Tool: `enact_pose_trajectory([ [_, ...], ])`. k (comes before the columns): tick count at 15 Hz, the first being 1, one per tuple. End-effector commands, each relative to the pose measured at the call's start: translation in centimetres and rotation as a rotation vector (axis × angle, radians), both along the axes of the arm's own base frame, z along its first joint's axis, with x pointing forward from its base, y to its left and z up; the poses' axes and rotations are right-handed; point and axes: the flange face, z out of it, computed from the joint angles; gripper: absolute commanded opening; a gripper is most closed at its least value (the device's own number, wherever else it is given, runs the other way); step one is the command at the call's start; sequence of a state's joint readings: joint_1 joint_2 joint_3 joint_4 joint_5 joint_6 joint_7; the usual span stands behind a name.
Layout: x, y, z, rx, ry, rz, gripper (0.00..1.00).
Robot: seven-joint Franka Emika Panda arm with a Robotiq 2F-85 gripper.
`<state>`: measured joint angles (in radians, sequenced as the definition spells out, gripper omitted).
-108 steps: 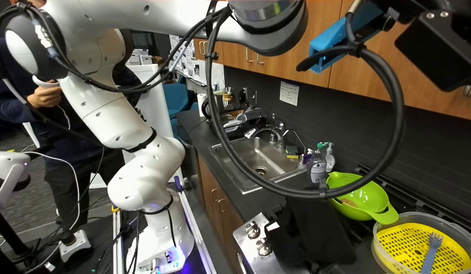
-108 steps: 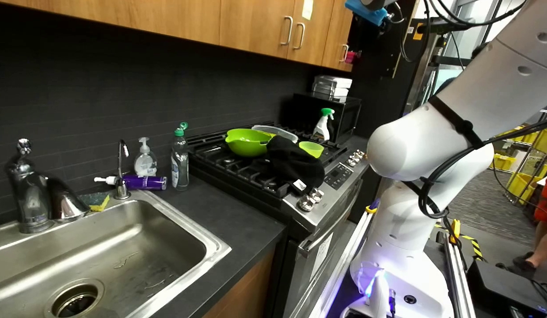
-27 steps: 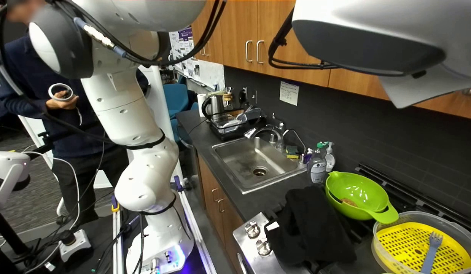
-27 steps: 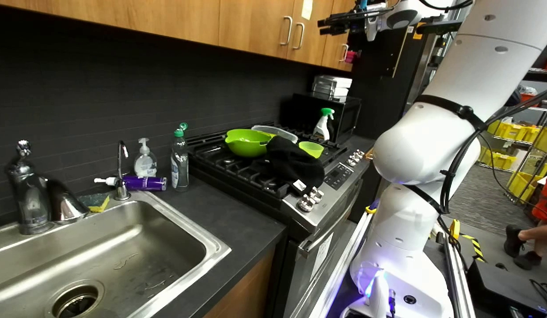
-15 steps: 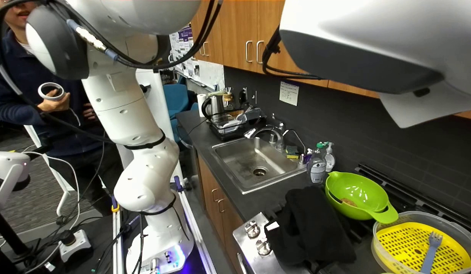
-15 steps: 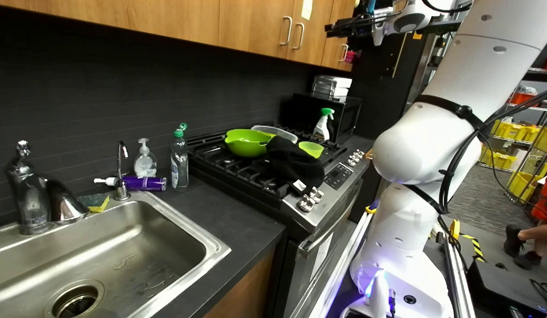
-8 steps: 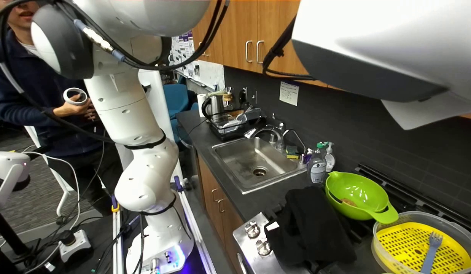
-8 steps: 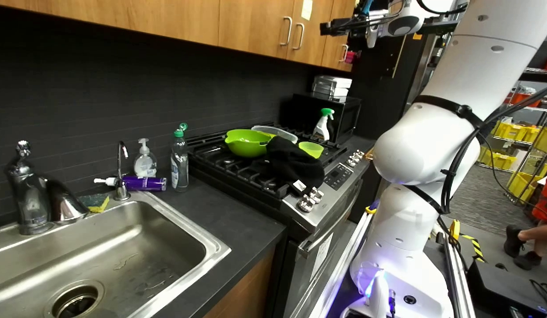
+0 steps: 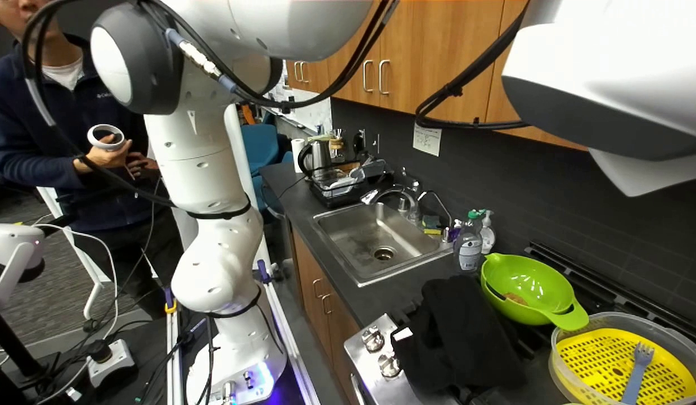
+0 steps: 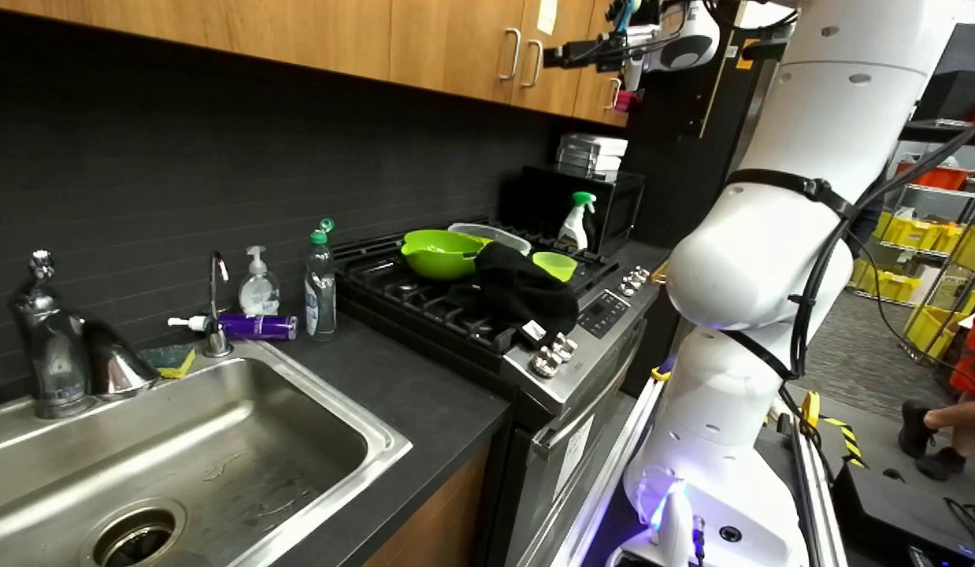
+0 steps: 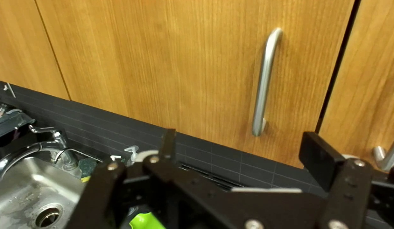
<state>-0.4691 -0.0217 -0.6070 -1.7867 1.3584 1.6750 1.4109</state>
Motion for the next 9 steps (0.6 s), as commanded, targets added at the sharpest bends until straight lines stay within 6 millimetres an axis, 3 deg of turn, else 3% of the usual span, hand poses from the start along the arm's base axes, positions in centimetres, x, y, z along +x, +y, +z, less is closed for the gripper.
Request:
enact_pose_trajectory([
  [1,0.3,-1.8,1.3,-0.054,-0.021,-0.003,1.0],
  [5,0.3,-3.4,2.0,-0.073,-0.048,-0.039,1.0],
  [9,1.3,-3.1,2.6,-0.092,-0.07,-0.029,1.0],
])
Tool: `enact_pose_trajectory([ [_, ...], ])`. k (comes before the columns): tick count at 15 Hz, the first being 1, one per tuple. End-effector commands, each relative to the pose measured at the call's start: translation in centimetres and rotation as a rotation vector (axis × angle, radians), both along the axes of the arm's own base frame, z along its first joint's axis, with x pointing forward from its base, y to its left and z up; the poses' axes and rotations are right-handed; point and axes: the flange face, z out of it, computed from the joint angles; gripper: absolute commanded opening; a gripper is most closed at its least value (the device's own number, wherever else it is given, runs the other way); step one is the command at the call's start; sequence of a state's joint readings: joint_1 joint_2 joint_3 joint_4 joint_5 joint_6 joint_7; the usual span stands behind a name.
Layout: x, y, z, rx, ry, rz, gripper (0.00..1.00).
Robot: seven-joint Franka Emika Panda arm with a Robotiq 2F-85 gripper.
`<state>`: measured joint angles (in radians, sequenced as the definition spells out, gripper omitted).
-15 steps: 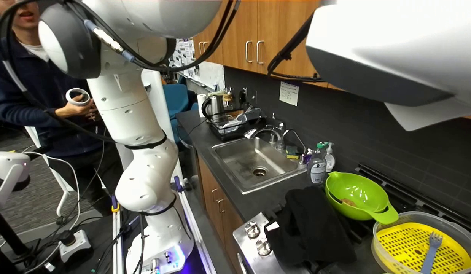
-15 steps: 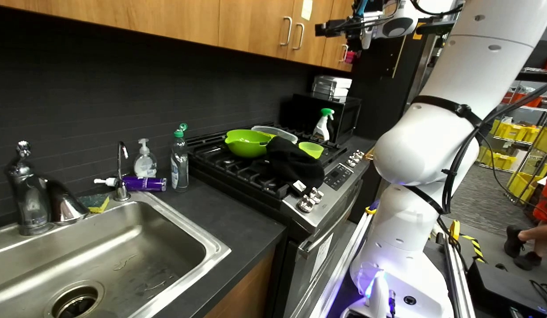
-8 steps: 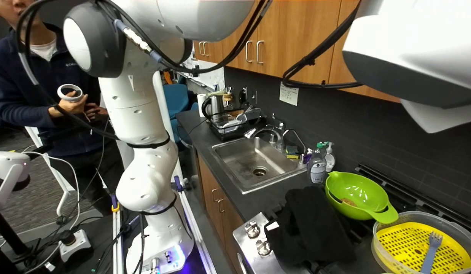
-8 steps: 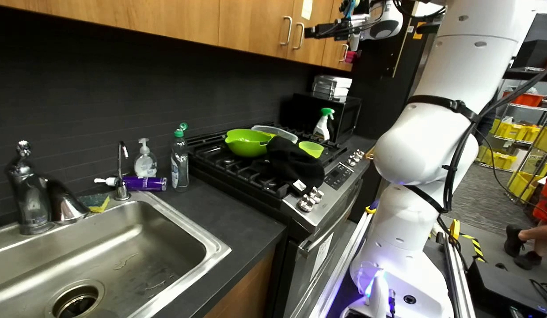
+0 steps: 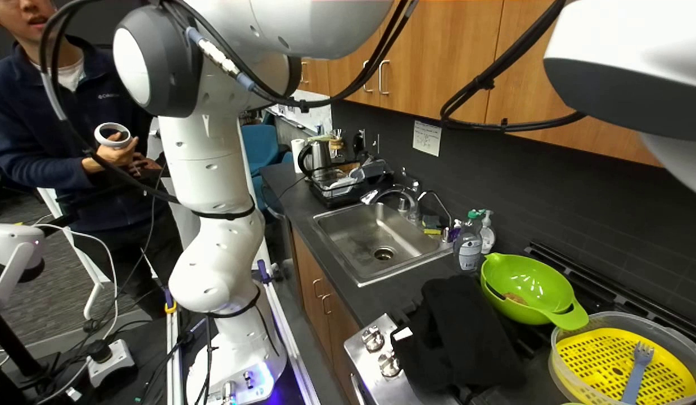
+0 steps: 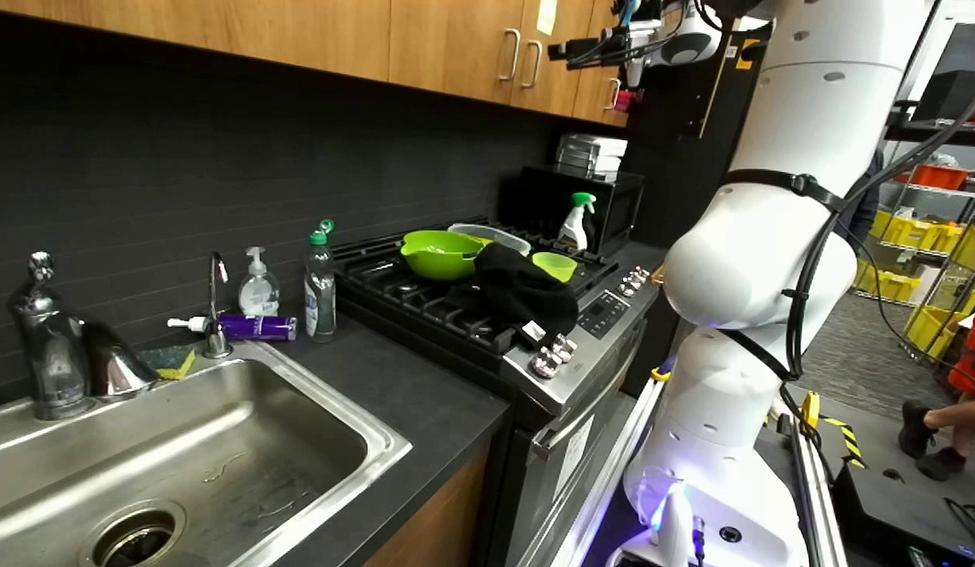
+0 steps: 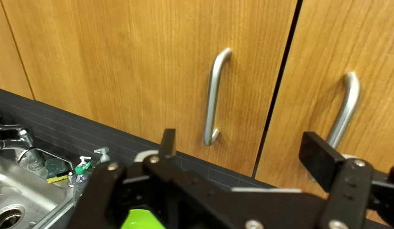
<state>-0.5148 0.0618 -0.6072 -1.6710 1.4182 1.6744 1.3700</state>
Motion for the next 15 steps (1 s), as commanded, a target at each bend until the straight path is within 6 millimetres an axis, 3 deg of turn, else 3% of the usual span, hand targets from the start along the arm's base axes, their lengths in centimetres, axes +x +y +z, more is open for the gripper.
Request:
enact_pose_trajectory([
  [1,1.2,-0.1,0.8,-0.028,-0.022,0.021,1.0],
  [5,1.5,-0.4,0.8,-0.041,-0.029,0.029,1.0],
  [12,-0.3,-2.9,-0.3,-0.043,-0.057,-0.031,1.0],
  [15,-0.1,-3.8,-0.5,-0.003,-0.114,-0.063,1.0],
])
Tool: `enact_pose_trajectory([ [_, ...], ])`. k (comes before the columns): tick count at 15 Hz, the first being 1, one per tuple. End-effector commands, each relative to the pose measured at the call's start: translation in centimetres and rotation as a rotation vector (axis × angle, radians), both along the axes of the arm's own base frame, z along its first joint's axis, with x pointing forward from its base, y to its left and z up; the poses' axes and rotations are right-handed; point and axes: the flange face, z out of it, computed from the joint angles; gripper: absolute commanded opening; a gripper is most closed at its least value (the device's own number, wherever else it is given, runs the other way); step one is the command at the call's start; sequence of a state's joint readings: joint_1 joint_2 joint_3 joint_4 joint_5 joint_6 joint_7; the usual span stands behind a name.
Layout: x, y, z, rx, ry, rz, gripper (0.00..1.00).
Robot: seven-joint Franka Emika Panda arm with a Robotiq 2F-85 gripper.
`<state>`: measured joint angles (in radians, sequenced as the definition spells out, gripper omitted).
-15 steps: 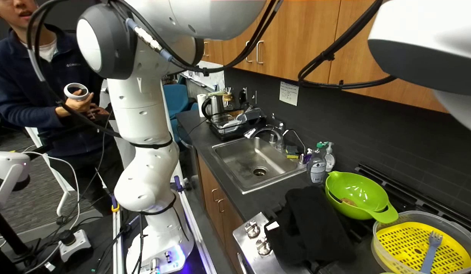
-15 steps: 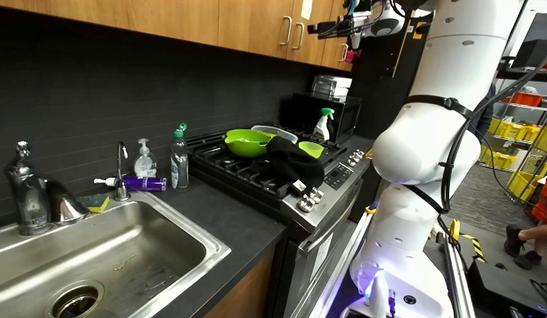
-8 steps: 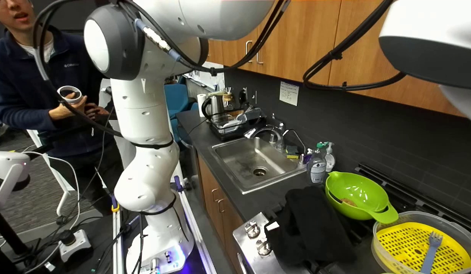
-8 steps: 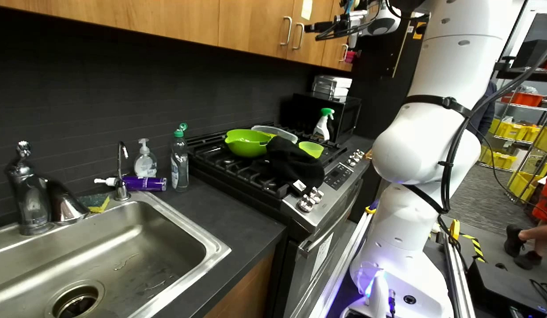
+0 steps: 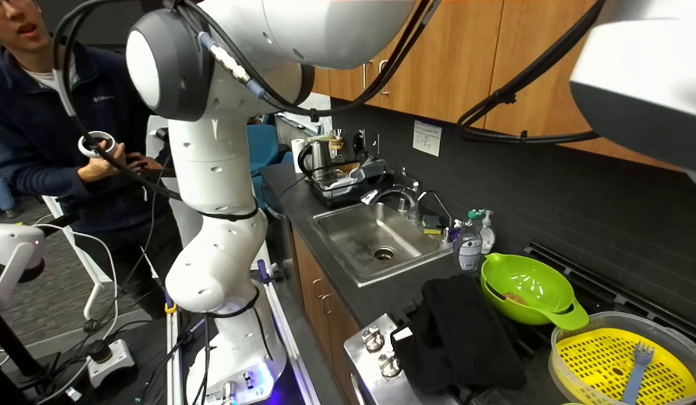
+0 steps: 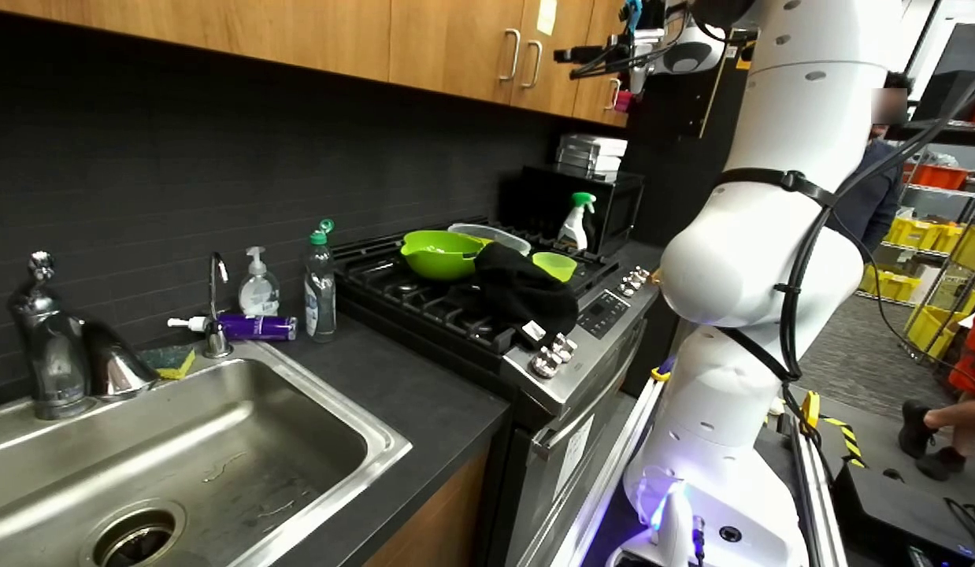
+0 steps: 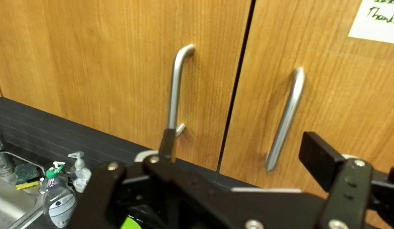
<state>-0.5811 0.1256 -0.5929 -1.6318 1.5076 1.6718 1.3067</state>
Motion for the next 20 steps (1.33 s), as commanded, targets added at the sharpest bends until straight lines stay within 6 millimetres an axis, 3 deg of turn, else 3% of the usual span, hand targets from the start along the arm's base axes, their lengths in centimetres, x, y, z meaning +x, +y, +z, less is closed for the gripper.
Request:
enact_pose_trajectory([
  [1,0.8,-1.1,0.2,0.038,-0.074,-0.016,1.0],
  [10,3.9,-0.3,-0.7,0.123,-0.169,-0.003,1.0],
  [20,2.5,-1.3,-2.2,0.148,-0.164,-0.03,1.0],
])
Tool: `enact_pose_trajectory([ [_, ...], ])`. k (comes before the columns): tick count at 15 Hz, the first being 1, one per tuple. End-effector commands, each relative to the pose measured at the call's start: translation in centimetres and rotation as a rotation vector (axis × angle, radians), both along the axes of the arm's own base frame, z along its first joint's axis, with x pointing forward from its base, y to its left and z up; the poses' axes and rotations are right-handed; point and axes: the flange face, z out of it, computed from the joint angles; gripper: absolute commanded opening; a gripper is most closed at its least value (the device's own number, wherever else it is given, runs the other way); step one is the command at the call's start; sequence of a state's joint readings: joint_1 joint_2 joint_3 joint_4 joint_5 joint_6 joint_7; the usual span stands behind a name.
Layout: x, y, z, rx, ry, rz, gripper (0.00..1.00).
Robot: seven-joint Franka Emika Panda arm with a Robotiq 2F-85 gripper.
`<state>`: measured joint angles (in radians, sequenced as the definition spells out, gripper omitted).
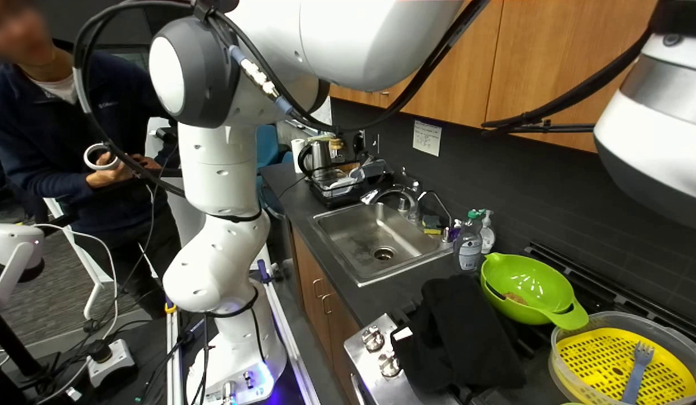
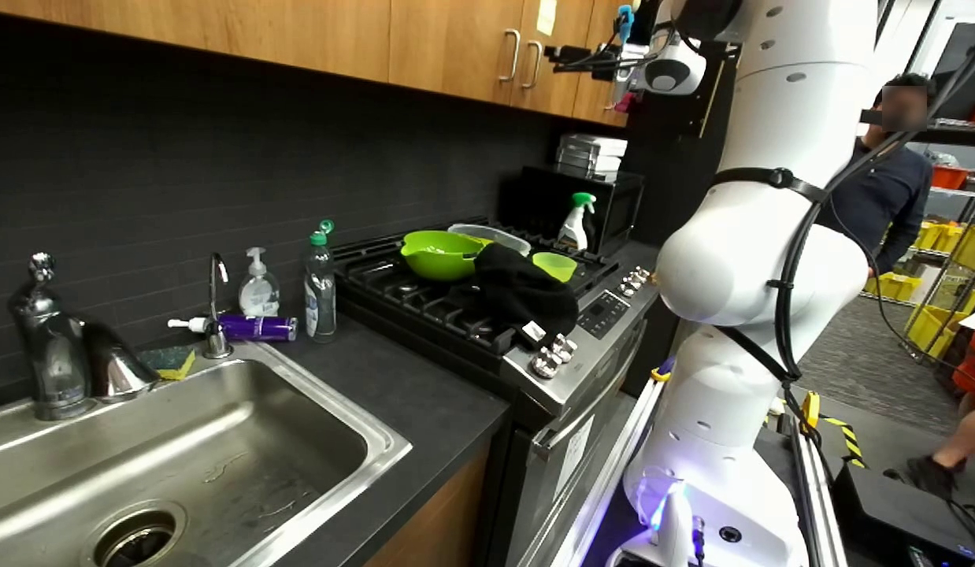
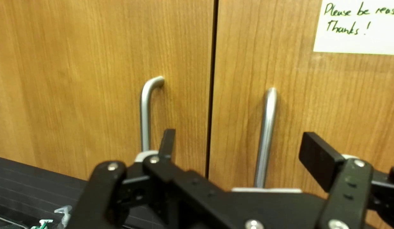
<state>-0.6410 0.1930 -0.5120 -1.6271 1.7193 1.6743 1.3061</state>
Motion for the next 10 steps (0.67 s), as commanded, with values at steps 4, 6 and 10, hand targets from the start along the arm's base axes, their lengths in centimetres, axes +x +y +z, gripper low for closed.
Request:
enact_pose_trajectory([
  [4,0.5,0.0,-1.4,0.05,-0.006,0.003,1.0],
  [6,1.1,0.3,-1.7,0.052,-0.004,0.015,1.0],
  [10,2.1,0.7,-1.9,0.049,-0.003,0.038,1.0],
])
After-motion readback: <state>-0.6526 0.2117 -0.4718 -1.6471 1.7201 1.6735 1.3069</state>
